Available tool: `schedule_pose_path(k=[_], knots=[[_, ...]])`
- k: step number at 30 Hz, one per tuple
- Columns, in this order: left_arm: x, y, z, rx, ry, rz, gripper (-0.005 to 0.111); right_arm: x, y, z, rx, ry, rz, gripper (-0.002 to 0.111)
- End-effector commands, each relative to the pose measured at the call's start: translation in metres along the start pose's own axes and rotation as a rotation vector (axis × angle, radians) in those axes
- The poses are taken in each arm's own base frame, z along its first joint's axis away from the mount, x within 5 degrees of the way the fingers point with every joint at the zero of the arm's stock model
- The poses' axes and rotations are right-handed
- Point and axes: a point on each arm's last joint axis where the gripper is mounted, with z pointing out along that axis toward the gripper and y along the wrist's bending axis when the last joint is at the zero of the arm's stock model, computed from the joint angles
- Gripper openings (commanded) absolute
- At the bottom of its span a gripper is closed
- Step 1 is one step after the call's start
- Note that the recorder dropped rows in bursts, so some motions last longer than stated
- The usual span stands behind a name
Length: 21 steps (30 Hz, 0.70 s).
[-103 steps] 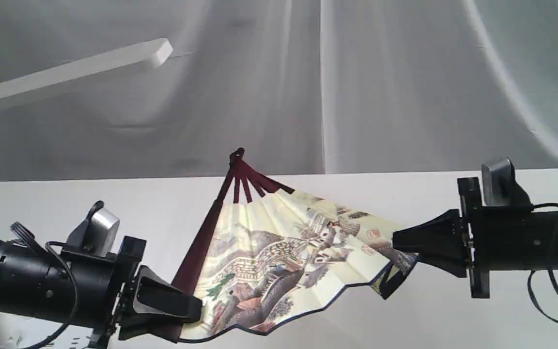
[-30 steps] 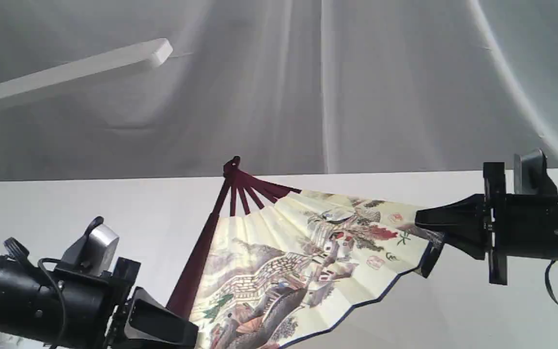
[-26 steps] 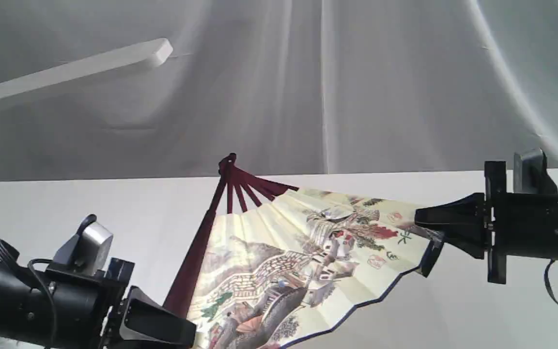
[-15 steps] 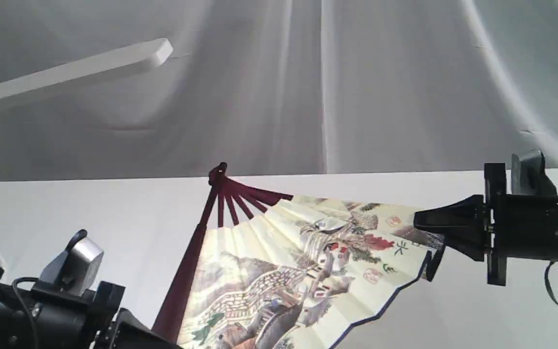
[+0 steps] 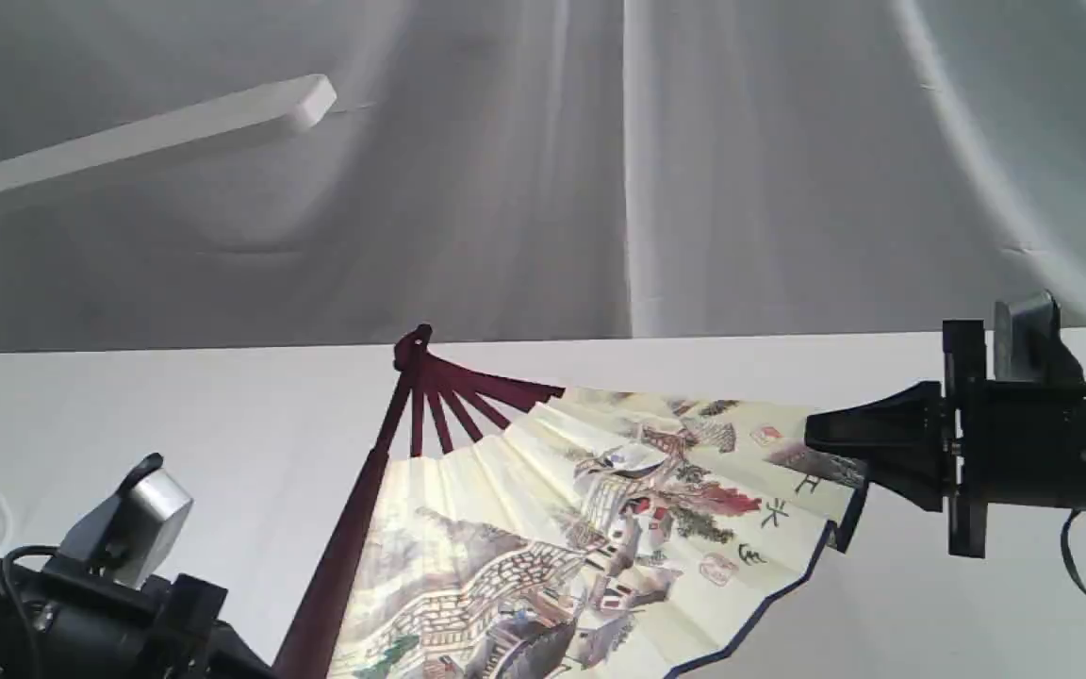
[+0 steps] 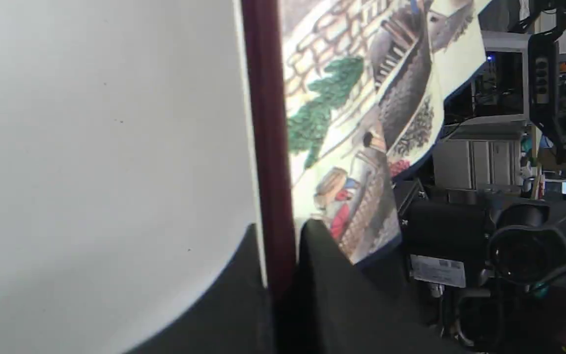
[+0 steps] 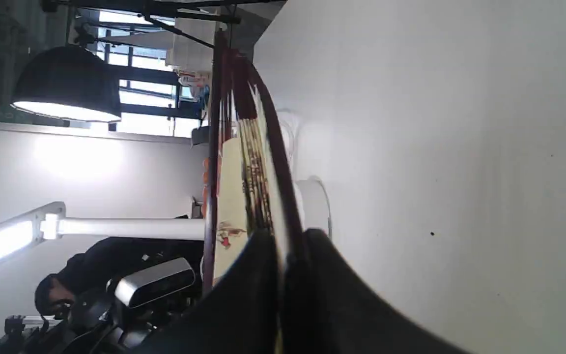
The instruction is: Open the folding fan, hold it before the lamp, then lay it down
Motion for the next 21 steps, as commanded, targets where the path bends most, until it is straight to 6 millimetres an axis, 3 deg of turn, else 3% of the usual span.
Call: schedule_pose_path(k=[1,21], knots=[[0.0107,-0.0055,-0.0016,0.009,0.093,0.102,0.000,-0.0067,-0.0028,-0.0011,0.057,-0.066,-0.014,0.000],[0.0143,-0.0026,-0.0020,-0.021,0.134,0.087,0.000,-0.0134,0.0010,-0.0017,0.015,-0.140,-0.013,0.000]])
